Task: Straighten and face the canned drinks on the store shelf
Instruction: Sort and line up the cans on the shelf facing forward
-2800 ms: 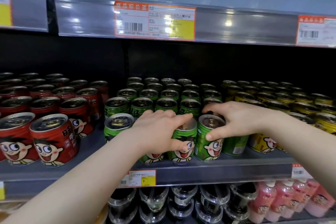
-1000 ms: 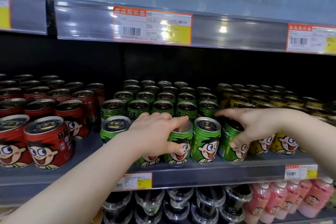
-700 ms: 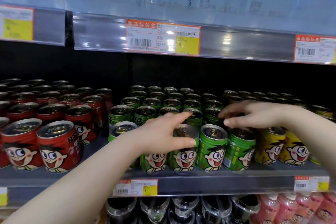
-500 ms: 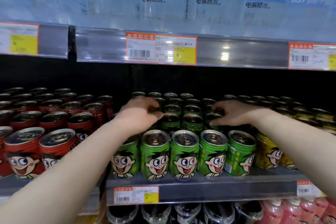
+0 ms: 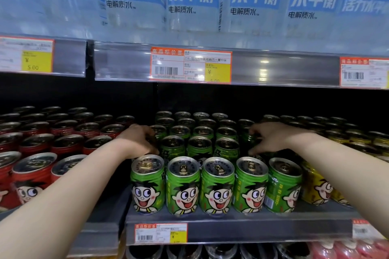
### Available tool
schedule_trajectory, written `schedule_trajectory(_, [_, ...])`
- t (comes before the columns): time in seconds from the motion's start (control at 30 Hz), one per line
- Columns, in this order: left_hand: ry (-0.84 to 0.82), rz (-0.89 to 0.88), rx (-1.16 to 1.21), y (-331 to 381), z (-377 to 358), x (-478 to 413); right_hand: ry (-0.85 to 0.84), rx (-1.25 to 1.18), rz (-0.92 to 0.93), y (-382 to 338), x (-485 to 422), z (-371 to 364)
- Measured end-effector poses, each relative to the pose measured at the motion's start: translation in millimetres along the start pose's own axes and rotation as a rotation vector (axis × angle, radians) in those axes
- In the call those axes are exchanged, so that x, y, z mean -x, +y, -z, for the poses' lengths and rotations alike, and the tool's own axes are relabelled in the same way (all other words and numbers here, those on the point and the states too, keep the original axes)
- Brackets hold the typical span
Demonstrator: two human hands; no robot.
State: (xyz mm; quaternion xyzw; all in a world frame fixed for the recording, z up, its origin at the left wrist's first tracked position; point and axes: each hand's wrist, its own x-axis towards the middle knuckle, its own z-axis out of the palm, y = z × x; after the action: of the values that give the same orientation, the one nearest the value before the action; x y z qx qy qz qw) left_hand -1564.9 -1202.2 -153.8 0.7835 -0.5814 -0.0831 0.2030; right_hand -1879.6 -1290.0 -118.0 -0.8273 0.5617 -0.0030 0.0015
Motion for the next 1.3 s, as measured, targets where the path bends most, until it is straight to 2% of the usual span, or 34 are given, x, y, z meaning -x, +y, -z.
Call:
schedule_trajectory(0.07, [0.0, 0.0, 0.015, -1, 1, -1, 0.033, -0.121, 0.087, -14, -4, 3])
schedule_trajectory(0.2, [0.0, -0.01, 0.044, -1, 2, -1, -0.081, -0.279, 0.221, -37, -6, 4])
schedule_trajectory(0.37, [-0.032, -0.041, 0.095, -3, 3, 0, -0.045, -0.128, 0.247, -52, -8, -8])
schedule_trajectory(0.53, [-0.068, -0.086, 0.064, 4, 6, 3, -0.143, -0.024, 0.183, -35, -7, 3])
schedule_trajectory(0.63, [-0.077, -0.088, 0.074, 7, 6, 5, -0.12, 0.067, 0.154, -39, -8, 5])
schedule_trajectory(0.8, [-0.049, -0.075, 0.149, 4, 7, 7, -0.028, -0.168, 0.276, -83, -14, 1])
schedule_trajectory(0.97, [-0.022, 0.017, 0.386, -15, 12, 14, 0.005, -0.138, 0.28, -106, -20, -14])
schedule_trajectory(1.13, [-0.034, -0.007, 0.39, -15, 13, 14, -0.137, -0.078, 0.263, -91, -19, 2])
schedule_trajectory(1.3, [-0.071, -0.051, 0.376, -4, 7, 11, -0.15, 0.0, 0.255, -97, -20, 4])
